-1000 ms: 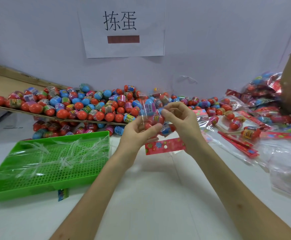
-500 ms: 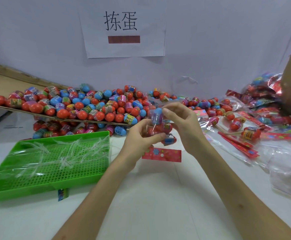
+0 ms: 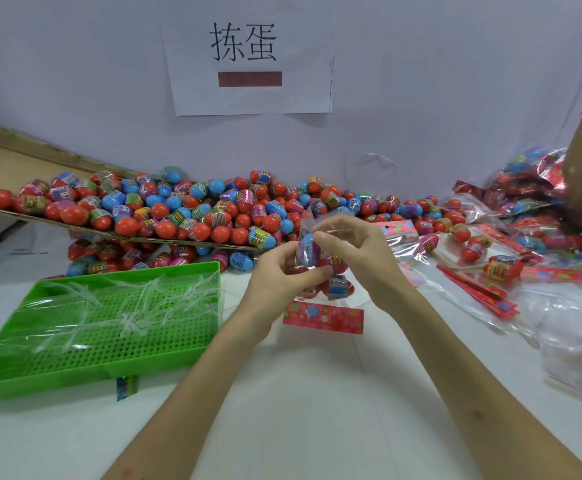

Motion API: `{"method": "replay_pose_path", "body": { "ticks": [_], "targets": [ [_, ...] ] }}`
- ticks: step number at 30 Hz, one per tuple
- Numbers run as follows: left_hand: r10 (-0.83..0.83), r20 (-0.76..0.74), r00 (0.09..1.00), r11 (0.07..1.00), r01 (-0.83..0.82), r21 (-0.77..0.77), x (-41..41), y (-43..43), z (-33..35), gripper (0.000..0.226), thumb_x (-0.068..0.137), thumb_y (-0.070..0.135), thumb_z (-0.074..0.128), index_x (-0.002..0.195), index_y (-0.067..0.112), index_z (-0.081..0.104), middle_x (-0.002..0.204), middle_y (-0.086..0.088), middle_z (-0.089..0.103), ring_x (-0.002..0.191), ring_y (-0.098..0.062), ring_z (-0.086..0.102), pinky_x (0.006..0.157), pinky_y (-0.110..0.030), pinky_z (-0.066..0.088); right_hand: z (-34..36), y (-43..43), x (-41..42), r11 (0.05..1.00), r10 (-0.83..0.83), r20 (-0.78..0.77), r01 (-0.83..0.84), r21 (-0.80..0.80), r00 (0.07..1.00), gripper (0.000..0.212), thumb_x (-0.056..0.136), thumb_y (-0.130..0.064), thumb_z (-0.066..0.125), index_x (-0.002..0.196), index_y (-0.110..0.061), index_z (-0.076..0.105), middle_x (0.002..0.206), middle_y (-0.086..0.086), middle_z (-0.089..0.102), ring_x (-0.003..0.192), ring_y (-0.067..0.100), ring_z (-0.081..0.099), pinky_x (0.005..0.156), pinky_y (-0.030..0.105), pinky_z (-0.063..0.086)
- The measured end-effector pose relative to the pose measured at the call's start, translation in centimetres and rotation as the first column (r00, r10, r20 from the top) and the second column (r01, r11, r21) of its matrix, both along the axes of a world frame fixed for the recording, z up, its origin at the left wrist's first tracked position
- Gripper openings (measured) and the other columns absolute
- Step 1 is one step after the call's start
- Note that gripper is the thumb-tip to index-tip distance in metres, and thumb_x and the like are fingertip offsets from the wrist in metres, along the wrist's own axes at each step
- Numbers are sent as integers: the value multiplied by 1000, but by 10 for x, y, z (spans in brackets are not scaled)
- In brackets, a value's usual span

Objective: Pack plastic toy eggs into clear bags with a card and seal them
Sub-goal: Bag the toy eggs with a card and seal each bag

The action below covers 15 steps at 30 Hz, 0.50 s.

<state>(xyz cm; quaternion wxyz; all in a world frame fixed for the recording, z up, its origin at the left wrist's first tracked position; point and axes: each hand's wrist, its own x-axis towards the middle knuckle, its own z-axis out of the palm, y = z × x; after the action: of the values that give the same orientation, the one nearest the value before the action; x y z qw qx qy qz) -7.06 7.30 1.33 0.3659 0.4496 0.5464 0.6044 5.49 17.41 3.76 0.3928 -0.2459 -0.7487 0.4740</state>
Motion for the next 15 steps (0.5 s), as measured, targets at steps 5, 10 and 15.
{"method": "replay_pose_path", "body": {
  "ticks": [5,10,15],
  "targets": [
    [34,-3,999,999,-34,8,-1,-1,2,9,94,34,73,103,32,74,87,8,79,75,-3,72,60,-14,51,-1,3,0,999,35,26,-35,-14,999,8,92,-17,72,87,-20,77,91,-4,73,89,10,66,80,30,55],
    [146,44,988,989,-146,8,0,2,3,23,101,35,62,89,39,81,93,7,80,93,-10,74,80,-25,59,2,0,-1,999,31,-7,-31,-32,999,17,96,-31,69,108,-19,72,104,-2,72,93,12,70,76,25,58],
    [311,250,917,943,-331,43,-7,4,3,23,99,22,67,87,30,84,95,-1,80,96,-23,75,79,-38,63,-3,-4,-6,987,65,101,-49,-155,993,39,85,-36,81,115,-31,56,110,-2,68,94,16,72,73,29,61]
  ]
}}
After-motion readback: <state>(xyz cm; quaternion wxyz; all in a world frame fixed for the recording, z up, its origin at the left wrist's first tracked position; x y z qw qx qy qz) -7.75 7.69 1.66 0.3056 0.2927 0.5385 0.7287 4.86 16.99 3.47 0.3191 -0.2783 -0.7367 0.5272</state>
